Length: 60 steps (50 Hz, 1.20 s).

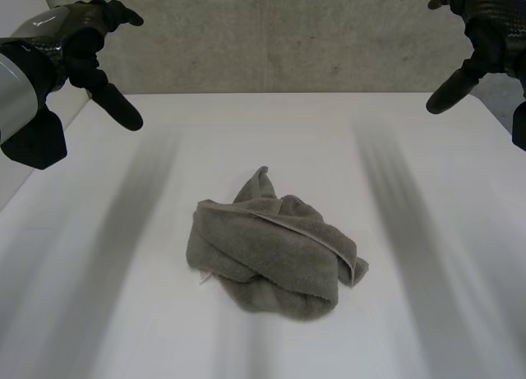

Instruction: Fold the laundry

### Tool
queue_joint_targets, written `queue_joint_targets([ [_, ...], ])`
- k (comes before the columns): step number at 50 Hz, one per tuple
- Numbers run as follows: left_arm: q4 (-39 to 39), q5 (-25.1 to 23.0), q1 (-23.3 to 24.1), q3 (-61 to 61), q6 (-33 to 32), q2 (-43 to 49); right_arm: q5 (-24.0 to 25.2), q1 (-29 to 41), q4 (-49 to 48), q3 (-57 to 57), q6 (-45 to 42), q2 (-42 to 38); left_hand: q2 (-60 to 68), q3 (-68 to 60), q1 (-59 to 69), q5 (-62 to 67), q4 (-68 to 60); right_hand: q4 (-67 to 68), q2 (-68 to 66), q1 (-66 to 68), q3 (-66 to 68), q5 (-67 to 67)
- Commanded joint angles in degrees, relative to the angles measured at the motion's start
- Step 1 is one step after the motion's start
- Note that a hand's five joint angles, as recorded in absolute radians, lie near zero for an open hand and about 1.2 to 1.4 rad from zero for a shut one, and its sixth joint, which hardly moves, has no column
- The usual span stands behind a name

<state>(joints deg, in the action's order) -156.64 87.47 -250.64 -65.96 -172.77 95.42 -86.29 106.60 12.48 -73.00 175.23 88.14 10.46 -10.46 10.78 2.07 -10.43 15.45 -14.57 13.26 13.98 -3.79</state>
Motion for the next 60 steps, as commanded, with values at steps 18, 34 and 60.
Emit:
queue_joint_targets([
  [18,-4.0,-0.5,0.2,-2.7,-3.5,5.6,0.7,0.6,8.2,-1.1,-13.7,-4.6,3.5,-3.5,3.1,1.8,-3.5,-5.4,4.6,-3.3,-4.0,3.8],
  [34,-8.1,-10.7,-1.0,-3.7,-23.6,22.3,2.6,5.4,2.9,-13.9,-4.7,-8.9,3.5,-3.5,3.1,1.8,-3.5,-5.4,4.6,-3.3,-4.0,3.8],
  [60,-20.5,-18.4,-0.1,-12.1,-25.1,27.5,6.0,6.9,-20.1,-22.2,11.4,-24.2,62.3,-62.3,62.0,60.7,-62.3,57.9,-58.8,60.1,59.3,-59.5],
])
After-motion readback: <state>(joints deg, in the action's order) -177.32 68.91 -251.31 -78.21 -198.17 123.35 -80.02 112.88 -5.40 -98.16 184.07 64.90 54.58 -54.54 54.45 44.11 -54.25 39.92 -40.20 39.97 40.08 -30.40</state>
